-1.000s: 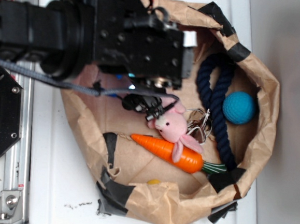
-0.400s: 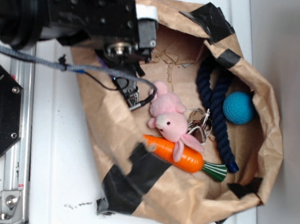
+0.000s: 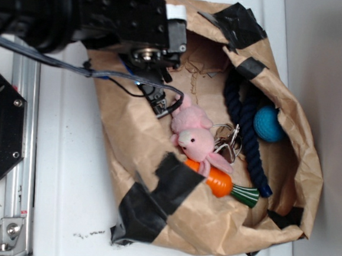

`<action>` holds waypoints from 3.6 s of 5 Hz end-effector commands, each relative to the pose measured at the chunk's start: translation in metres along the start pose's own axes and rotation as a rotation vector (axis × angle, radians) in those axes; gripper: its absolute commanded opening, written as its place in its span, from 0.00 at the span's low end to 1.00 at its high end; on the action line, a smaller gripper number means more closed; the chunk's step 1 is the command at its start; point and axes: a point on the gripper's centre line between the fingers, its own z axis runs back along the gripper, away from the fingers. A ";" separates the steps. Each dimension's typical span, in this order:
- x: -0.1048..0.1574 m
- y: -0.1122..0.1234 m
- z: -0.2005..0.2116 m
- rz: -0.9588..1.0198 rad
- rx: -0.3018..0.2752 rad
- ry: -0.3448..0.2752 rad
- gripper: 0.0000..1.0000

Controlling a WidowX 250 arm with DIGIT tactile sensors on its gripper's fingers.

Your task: Grab the blue sponge.

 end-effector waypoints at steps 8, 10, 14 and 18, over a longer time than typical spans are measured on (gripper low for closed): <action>-0.002 -0.051 0.136 -0.415 -0.165 -0.044 0.00; -0.009 -0.074 0.202 -0.505 -0.135 -0.071 0.00; 0.016 -0.041 0.180 -0.367 -0.199 -0.105 0.00; 0.013 -0.051 0.174 -0.380 -0.176 -0.101 0.00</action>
